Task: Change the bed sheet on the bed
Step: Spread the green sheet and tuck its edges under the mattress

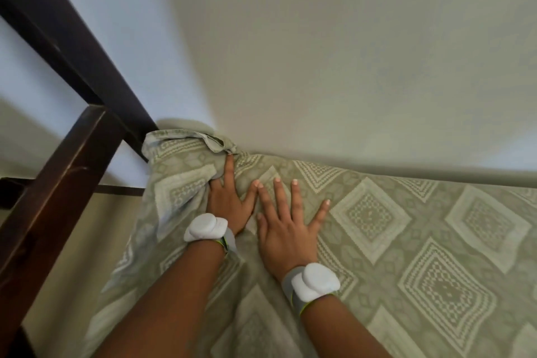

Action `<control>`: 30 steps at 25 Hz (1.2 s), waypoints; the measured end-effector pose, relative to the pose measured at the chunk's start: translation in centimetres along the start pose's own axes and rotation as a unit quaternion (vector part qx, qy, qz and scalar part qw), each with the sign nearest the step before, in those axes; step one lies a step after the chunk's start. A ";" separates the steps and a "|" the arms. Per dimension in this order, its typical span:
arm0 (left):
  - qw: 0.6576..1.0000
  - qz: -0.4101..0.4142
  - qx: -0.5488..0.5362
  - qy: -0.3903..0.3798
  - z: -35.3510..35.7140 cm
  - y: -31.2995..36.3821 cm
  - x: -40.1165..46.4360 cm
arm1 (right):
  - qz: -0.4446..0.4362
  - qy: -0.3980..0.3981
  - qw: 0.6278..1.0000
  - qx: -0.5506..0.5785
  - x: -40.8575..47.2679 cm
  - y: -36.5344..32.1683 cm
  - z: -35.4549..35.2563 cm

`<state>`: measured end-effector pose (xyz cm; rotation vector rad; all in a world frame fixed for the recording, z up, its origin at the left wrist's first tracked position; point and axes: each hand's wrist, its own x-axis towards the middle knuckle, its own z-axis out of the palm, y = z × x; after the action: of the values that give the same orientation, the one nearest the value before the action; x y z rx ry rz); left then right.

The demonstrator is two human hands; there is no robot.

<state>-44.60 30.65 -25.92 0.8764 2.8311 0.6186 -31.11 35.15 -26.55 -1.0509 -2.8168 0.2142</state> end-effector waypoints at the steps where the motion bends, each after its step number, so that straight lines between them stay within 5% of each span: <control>1: 0.999 0.022 -0.021 -0.034 -1.5 -0.4 -0.8 | -0.002 -0.020 1.000 -0.004 -0.1 -0.1 0.0; 4: 0.995 0.033 -0.081 -0.040 -5.5 -3.3 -7.1 | 0.008 -0.042 0.999 -0.011 0.1 -0.3 -0.3; 8: 0.981 -0.117 0.133 -0.082 -6.0 -6.0 -9.7 | 0.004 -0.081 0.996 -0.022 0.4 -0.1 -0.6; 13: 0.979 -0.100 0.098 -0.149 -5.0 -6.8 -6.9 | 0.012 -0.103 0.994 -0.047 0.3 -0.5 -1.3; 16: 0.963 -0.071 0.064 -0.251 -7.2 -6.9 -6.5 | 0.037 -0.173 0.980 -0.087 0.7 -1.7 -3.1; 18: 0.986 -0.022 0.016 -0.167 -10.1 -7.1 -8.2 | 0.055 -0.227 0.972 -0.035 -0.2 -4.0 -4.7; 21: 0.993 -0.006 -0.044 0.108 -13.3 -7.8 -13.8 | -0.008 -0.265 0.963 0.052 -4.7 -7.9 -5.7; 23: 0.988 -0.128 0.013 0.086 -13.6 -8.7 -15.8 | -0.019 -0.269 0.953 0.138 -5.7 -10.0 -7.0; 26: 0.955 -0.283 -0.090 -0.015 -13.8 -7.7 -15.5 | 0.086 -0.232 0.902 0.354 -3.7 -12.4 -10.5; 28: 0.978 -0.169 -0.120 0.021 -14.0 -5.5 -16.1 | 0.120 -0.230 0.865 0.430 -2.7 -13.3 -11.7; 30: 0.990 0.004 -0.134 -0.038 -14.5 -2.8 -17.5 | 0.148 -0.240 0.845 0.455 -2.7 -13.2 -11.9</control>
<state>-34.86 13.68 -14.13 0.8435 2.5964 0.9203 -35.48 24.57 -12.73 -1.2297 -2.2921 1.8384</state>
